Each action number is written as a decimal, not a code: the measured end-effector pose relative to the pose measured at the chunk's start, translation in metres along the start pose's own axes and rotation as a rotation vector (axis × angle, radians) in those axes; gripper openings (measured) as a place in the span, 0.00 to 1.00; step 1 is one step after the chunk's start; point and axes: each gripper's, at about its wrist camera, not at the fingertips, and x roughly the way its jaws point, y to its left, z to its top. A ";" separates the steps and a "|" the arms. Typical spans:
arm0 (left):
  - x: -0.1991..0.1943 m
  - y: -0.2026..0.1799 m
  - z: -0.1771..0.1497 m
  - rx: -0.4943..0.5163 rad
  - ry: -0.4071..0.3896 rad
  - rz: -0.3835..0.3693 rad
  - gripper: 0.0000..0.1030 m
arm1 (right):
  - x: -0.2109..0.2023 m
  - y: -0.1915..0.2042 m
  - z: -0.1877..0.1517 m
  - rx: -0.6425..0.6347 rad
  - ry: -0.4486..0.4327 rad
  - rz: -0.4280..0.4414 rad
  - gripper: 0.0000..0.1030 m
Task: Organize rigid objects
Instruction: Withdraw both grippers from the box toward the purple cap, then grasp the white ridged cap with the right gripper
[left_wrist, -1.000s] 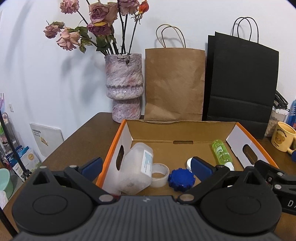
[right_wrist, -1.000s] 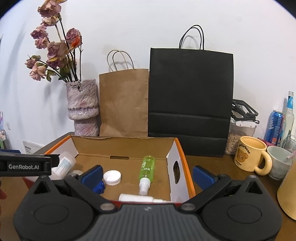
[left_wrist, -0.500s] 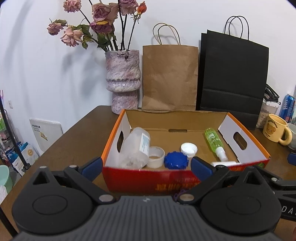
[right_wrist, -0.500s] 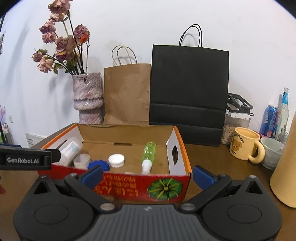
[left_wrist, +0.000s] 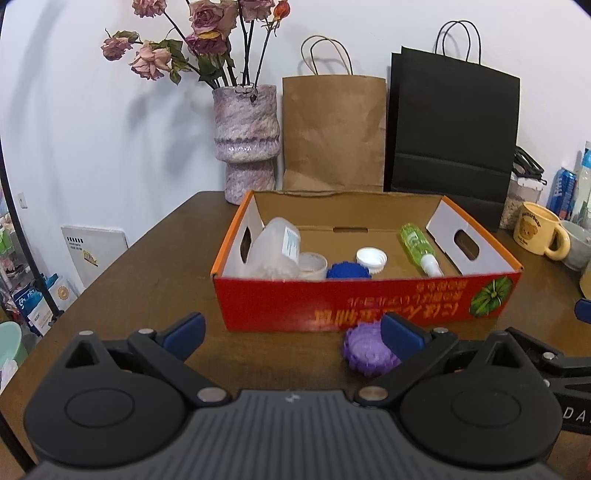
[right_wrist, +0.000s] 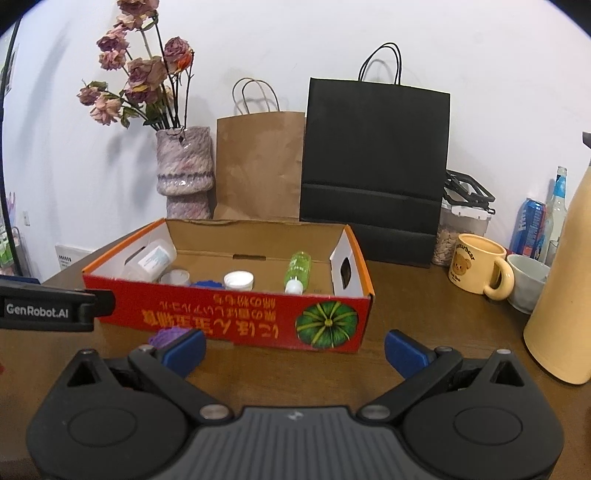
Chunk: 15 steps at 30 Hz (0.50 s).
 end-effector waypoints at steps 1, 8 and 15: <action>-0.002 0.000 -0.002 0.003 0.004 -0.001 1.00 | -0.002 0.000 -0.002 -0.002 0.004 0.000 1.00; -0.011 -0.001 -0.017 0.013 0.028 -0.009 1.00 | -0.014 0.000 -0.016 -0.022 0.029 -0.003 1.00; -0.017 -0.003 -0.033 0.020 0.056 -0.016 1.00 | -0.023 -0.002 -0.032 -0.043 0.063 -0.004 1.00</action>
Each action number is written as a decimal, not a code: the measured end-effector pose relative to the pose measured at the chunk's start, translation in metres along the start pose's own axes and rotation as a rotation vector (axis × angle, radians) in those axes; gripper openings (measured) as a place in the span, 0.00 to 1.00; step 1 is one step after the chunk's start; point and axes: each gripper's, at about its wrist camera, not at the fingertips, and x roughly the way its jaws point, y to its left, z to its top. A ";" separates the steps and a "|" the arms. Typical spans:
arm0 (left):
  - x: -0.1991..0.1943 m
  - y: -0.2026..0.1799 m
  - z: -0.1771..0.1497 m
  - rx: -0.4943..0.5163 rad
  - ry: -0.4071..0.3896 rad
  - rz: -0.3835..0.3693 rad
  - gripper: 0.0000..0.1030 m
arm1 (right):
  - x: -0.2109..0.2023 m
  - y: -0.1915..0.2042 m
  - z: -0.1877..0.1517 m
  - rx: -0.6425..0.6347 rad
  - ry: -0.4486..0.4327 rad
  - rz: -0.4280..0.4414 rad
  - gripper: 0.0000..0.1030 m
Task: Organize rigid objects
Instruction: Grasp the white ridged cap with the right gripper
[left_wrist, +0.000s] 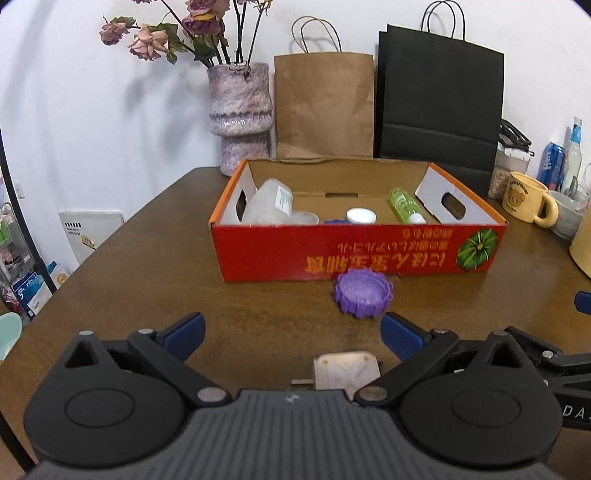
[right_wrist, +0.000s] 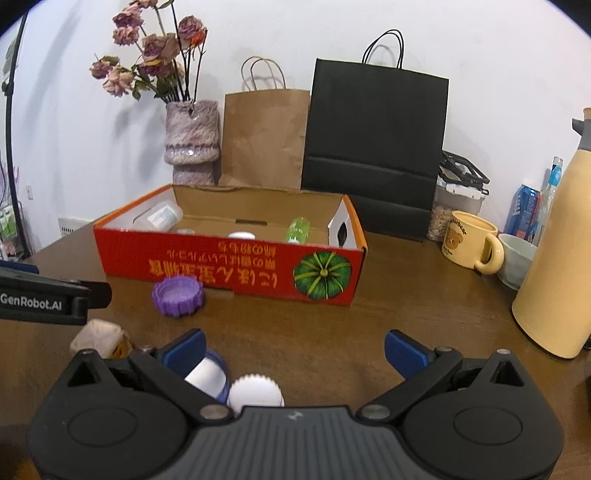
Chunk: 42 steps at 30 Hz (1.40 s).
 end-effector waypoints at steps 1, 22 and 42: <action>-0.001 0.000 -0.002 0.001 0.004 -0.002 1.00 | -0.001 0.000 -0.003 -0.005 0.006 -0.001 1.00; -0.010 -0.002 -0.030 0.009 0.045 -0.010 1.00 | 0.010 -0.002 -0.034 -0.087 0.132 0.002 1.00; -0.004 -0.013 -0.032 0.020 0.058 -0.016 1.00 | 0.028 -0.008 -0.029 -0.013 0.107 0.160 0.38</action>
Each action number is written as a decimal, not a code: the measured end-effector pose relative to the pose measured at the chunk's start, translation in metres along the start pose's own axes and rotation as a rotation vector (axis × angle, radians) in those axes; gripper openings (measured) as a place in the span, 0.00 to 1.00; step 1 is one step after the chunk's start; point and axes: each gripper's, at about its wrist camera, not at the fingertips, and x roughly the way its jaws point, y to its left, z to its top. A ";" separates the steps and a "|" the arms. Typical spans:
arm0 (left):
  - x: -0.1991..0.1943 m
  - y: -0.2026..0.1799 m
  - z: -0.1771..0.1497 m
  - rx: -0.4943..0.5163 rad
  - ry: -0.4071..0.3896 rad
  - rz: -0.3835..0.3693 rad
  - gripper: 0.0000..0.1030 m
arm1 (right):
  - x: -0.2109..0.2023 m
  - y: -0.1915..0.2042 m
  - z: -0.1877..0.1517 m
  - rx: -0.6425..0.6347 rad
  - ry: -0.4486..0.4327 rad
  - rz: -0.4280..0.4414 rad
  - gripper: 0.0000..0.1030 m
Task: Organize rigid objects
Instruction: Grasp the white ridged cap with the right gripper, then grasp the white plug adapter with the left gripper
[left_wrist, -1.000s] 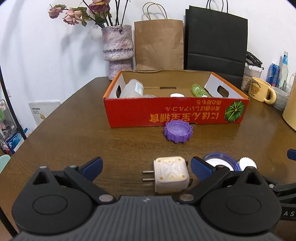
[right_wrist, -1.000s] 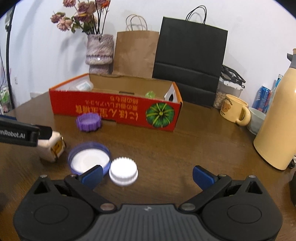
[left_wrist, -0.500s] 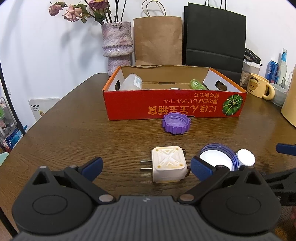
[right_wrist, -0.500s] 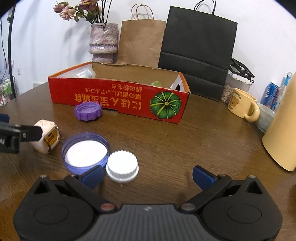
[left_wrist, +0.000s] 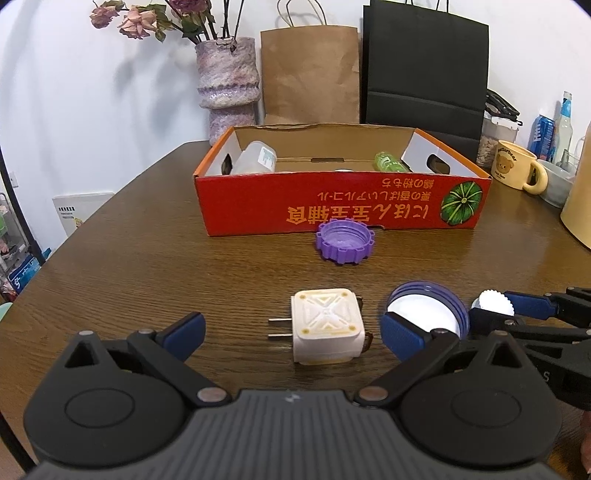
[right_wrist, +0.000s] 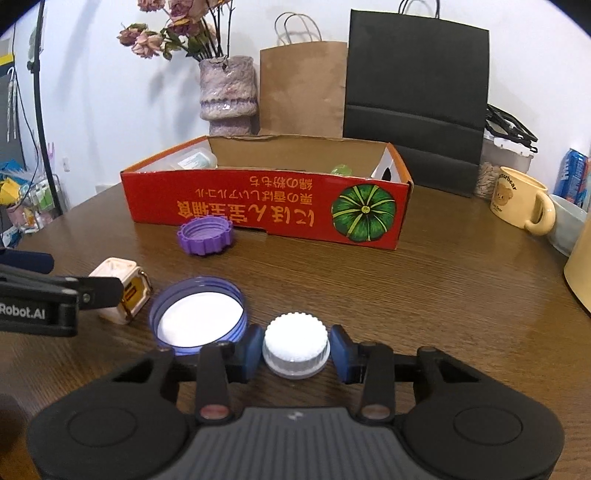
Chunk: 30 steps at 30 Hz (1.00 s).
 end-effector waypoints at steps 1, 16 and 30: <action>0.000 -0.001 0.000 0.001 0.000 -0.002 1.00 | -0.001 -0.001 0.000 0.005 -0.003 -0.007 0.38; 0.021 -0.005 0.000 -0.015 0.026 0.041 1.00 | -0.015 -0.002 -0.003 0.023 -0.075 -0.062 0.38; 0.032 -0.007 -0.002 -0.015 0.027 0.032 0.95 | -0.018 0.002 -0.004 0.005 -0.089 -0.067 0.38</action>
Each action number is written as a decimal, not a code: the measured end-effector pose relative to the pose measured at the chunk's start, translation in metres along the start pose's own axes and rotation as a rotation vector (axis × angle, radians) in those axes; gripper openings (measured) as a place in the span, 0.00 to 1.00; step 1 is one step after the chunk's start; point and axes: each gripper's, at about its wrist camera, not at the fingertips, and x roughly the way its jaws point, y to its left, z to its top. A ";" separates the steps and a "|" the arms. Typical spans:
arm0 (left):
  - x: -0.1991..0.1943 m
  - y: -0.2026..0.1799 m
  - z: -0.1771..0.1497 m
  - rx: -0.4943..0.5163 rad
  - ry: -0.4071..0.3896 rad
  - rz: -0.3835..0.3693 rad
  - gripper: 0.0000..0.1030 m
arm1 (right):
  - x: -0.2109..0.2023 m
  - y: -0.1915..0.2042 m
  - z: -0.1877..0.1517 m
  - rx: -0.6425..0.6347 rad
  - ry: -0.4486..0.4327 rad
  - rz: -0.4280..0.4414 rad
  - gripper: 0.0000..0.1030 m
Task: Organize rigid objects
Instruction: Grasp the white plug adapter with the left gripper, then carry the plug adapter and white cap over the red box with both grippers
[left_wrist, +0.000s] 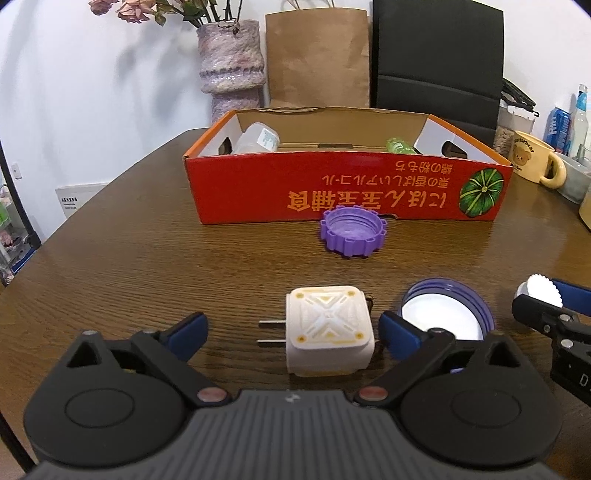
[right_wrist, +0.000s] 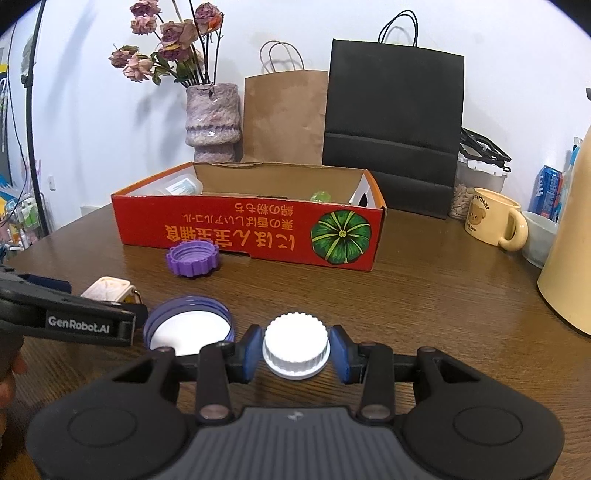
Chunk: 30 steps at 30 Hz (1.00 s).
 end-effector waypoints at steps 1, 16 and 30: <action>0.001 0.000 0.000 0.001 0.002 -0.001 0.92 | 0.000 0.000 0.000 -0.001 -0.001 -0.001 0.38; -0.002 -0.001 -0.002 0.002 -0.008 -0.053 0.65 | -0.005 0.003 -0.001 -0.005 -0.016 -0.012 0.38; -0.010 0.002 -0.001 -0.008 -0.042 -0.053 0.65 | -0.011 0.005 -0.001 0.001 -0.040 -0.019 0.38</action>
